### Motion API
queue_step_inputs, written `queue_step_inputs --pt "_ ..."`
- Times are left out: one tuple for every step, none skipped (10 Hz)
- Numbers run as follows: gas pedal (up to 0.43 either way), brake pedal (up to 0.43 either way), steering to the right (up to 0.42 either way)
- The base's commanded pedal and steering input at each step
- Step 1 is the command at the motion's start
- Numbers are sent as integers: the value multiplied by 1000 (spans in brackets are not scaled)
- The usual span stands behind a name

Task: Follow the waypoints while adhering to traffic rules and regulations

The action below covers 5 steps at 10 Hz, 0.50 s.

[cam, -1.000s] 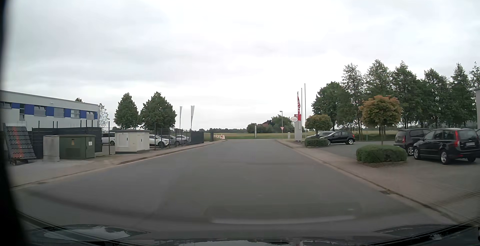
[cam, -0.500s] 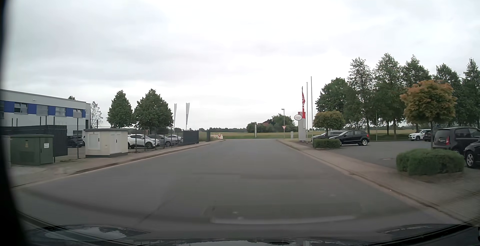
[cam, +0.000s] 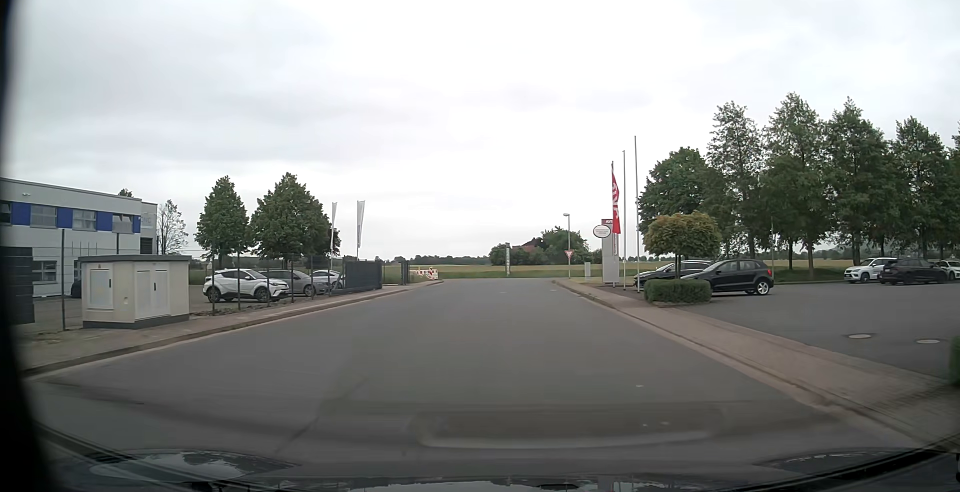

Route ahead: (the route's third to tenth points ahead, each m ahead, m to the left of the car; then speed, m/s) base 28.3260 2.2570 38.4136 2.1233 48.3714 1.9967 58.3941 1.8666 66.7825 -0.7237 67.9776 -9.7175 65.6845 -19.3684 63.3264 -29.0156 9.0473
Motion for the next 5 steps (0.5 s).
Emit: queue_step_inputs --pt "150 0 4" --pt "150 0 4" --pt "150 0 4" --pt "150 0 3" --pt "150 0 4"
